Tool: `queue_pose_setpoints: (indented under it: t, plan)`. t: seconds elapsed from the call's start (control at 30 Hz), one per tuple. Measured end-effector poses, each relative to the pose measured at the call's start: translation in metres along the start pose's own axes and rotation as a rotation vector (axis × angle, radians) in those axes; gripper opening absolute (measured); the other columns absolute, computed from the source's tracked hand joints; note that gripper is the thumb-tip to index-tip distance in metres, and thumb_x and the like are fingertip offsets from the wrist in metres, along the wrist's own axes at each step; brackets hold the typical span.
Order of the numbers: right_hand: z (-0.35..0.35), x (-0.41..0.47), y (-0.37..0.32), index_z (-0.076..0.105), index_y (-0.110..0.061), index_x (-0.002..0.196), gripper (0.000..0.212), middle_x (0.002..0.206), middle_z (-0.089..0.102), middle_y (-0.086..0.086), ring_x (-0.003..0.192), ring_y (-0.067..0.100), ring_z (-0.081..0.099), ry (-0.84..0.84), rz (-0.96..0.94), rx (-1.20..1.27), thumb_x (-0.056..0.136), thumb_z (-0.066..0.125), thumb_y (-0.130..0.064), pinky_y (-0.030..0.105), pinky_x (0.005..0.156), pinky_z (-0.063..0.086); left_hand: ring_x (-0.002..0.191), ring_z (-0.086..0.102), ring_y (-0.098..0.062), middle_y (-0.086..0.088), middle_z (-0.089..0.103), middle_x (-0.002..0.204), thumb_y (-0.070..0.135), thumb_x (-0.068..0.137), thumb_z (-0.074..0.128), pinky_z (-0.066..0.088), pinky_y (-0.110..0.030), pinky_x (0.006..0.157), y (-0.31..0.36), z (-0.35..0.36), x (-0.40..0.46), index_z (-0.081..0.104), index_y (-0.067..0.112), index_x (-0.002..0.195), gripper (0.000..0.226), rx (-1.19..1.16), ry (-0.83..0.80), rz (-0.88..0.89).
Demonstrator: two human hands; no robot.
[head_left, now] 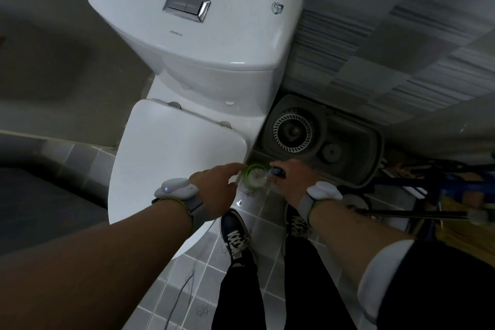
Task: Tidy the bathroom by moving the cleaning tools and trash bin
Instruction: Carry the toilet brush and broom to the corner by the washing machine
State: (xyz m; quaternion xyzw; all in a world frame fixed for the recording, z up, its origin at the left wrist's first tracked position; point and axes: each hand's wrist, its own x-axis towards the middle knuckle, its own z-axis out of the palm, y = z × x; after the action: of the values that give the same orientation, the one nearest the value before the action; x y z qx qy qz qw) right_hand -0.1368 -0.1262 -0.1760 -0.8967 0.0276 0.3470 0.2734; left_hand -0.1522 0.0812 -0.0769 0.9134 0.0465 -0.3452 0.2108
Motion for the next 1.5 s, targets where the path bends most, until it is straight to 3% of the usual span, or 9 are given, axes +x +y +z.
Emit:
queue_pose_setpoints:
  t: [0.27, 0.47, 0.57, 0.7, 0.9, 1.07, 1.17, 1.3, 1.5]
  plan:
    - [0.008, 0.009, -0.002, 0.055, -0.027, 0.138, 0.047, 0.136, 0.056, 0.007, 0.123, 0.026, 0.054, -0.075, -0.007, -0.040, 0.093, 0.057, -0.044, 0.034, 0.104, 0.042, 0.131, 0.048, -0.012, 0.015, 0.049, 0.144, 0.029, 0.095, 0.049, 0.038, -0.035, 0.108, -0.015, 0.008, 0.001, 0.042, 0.048, 0.136, 0.046, 0.032, 0.024, 0.045]
    - [0.023, 0.031, -0.010, 0.061, -0.017, 0.129, 0.040, 0.126, 0.061, 0.013, 0.112, 0.031, 0.060, -0.217, -0.079, -0.248, 0.099, 0.047, -0.040, 0.038, 0.093, 0.050, 0.132, 0.048, -0.013, 0.014, 0.048, 0.144, 0.029, 0.095, 0.048, 0.037, -0.036, 0.109, -0.022, 0.021, 0.011, 0.041, 0.048, 0.137, 0.046, 0.026, -0.001, 0.044]
    - [0.027, 0.037, -0.017, 0.064, -0.014, 0.119, 0.032, 0.121, 0.064, 0.013, 0.108, 0.030, 0.062, -0.234, -0.097, -0.311, 0.099, 0.047, -0.035, 0.031, 0.084, 0.047, 0.133, 0.047, -0.013, 0.014, 0.047, 0.145, 0.029, 0.096, 0.046, 0.037, -0.036, 0.110, -0.022, 0.024, 0.012, 0.040, 0.047, 0.138, 0.046, 0.032, -0.027, 0.059]
    - [0.030, 0.035, -0.030, 0.063, -0.011, 0.122, 0.033, 0.128, 0.062, 0.010, 0.116, 0.025, 0.060, -0.206, -0.092, -0.317, 0.102, 0.042, -0.027, 0.028, 0.092, 0.044, 0.135, 0.045, -0.016, 0.012, 0.046, 0.147, 0.029, 0.096, 0.046, 0.036, -0.036, 0.111, -0.021, 0.020, 0.013, 0.039, 0.046, 0.140, 0.048, 0.046, -0.037, 0.059]
    - [0.008, -0.024, -0.040, 0.065, -0.016, 0.111, 0.023, 0.111, 0.066, 0.007, 0.097, 0.026, 0.065, -0.113, -0.143, -0.262, 0.096, 0.053, -0.029, 0.027, 0.072, 0.043, 0.134, 0.046, -0.020, 0.009, 0.042, 0.150, 0.033, 0.095, 0.048, 0.038, -0.036, 0.109, -0.012, 0.007, -0.011, 0.033, 0.044, 0.144, 0.052, 0.077, -0.074, 0.057]
    - [-0.024, -0.092, -0.066, 0.064, -0.015, 0.122, 0.038, 0.121, 0.064, 0.009, 0.109, 0.029, 0.061, -0.079, -0.144, -0.272, 0.099, 0.047, -0.040, 0.037, 0.091, 0.050, 0.128, 0.051, -0.022, 0.002, 0.049, 0.144, 0.029, 0.091, 0.057, 0.042, -0.032, 0.101, 0.019, -0.003, -0.048, 0.038, 0.033, 0.144, 0.056, 0.039, -0.091, 0.120]
    - [-0.040, -0.130, -0.079, 0.062, -0.021, 0.100, 0.028, 0.099, 0.065, 0.002, 0.092, 0.025, 0.063, 0.022, -0.161, -0.203, 0.095, 0.048, -0.045, 0.032, 0.072, 0.046, 0.118, 0.059, -0.019, 0.004, 0.060, 0.130, 0.037, 0.083, 0.063, 0.047, -0.029, 0.094, 0.037, -0.001, -0.080, 0.050, 0.035, 0.133, 0.052, 0.026, -0.051, 0.196]
    - [-0.049, -0.184, -0.082, 0.040, -0.030, 0.077, 0.024, 0.069, 0.040, -0.010, 0.067, 0.016, 0.047, 0.181, -0.260, -0.182, 0.092, 0.050, -0.047, 0.026, 0.053, 0.026, 0.096, 0.065, -0.017, 0.005, 0.068, 0.105, 0.043, 0.080, 0.056, 0.053, -0.031, 0.081, 0.053, -0.004, -0.117, 0.059, 0.033, 0.109, 0.031, -0.020, 0.027, 0.216]
    - [-0.068, -0.259, -0.065, 0.059, -0.027, 0.092, 0.026, 0.088, 0.067, -0.010, 0.083, 0.009, 0.063, 0.198, -0.380, -0.035, 0.085, 0.056, -0.053, 0.028, 0.070, 0.048, 0.089, 0.065, -0.027, -0.003, 0.068, 0.099, 0.041, 0.086, 0.055, 0.052, -0.033, 0.074, 0.071, 0.001, -0.179, 0.055, 0.025, 0.106, 0.026, 0.116, 0.121, 0.282]
